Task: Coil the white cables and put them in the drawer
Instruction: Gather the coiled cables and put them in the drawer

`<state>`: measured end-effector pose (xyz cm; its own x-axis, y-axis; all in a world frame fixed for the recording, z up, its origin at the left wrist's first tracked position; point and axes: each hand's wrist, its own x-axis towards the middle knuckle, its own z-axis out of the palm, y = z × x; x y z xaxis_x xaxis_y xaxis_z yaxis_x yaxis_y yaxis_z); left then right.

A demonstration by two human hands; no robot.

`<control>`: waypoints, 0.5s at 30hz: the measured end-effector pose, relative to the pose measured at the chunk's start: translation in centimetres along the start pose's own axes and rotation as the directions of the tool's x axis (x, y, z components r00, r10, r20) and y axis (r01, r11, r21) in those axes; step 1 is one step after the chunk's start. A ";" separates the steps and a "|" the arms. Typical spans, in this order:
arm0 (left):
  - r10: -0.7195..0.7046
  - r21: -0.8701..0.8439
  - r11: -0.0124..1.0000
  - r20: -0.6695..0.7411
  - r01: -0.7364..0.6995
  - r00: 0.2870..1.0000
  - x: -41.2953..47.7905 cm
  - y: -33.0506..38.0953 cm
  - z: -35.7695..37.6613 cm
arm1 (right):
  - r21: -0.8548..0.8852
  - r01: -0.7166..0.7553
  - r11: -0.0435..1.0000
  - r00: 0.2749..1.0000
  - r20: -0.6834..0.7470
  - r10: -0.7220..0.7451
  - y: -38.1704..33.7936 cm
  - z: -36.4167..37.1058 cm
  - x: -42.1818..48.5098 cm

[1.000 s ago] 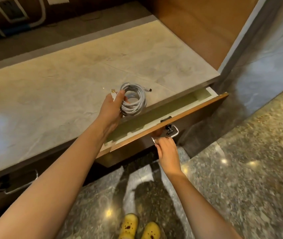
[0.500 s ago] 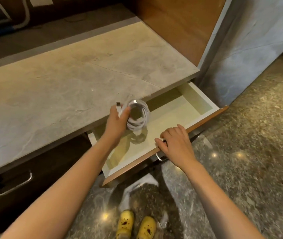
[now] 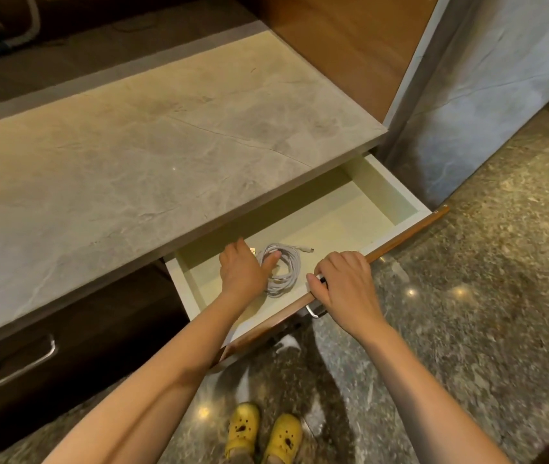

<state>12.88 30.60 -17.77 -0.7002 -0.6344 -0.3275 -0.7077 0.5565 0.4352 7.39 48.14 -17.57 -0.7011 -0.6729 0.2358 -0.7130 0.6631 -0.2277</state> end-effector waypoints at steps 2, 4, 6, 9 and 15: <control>0.182 0.005 0.983 -0.031 -0.182 0.983 -2.1 -0.4 -1.1 | 0.004 0.002 1.000 1.000 -0.012 -0.002 -0.1 0.2 0.4; 0.390 -0.059 0.920 0.047 -0.387 0.920 -5.2 -0.7 -1.3 | -0.003 0.002 1.000 1.000 -0.017 -0.002 -0.2 0.5 1.1; 0.523 0.044 0.849 0.062 -0.526 0.850 -7.6 -1.2 -0.7 | 0.013 0.011 1.000 1.000 -0.011 -0.011 -0.4 0.8 2.2; 0.574 0.161 0.809 -0.010 -0.565 0.819 -6.8 -2.2 -0.1 | 0.261 -0.064 0.963 0.995 -0.059 0.082 -1.1 0.6 3.3; 0.566 0.170 0.813 -0.001 -0.558 0.824 -4.4 -2.2 -1.7 | 0.726 -0.687 0.037 0.398 0.333 0.855 -3.5 1.9 -0.5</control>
<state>17.69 31.28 -15.89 -0.9778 -0.2085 -0.0231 -0.2006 0.8971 0.3936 10.23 45.56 -18.67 -0.8895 0.1894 -0.4158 0.4531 0.2482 -0.8562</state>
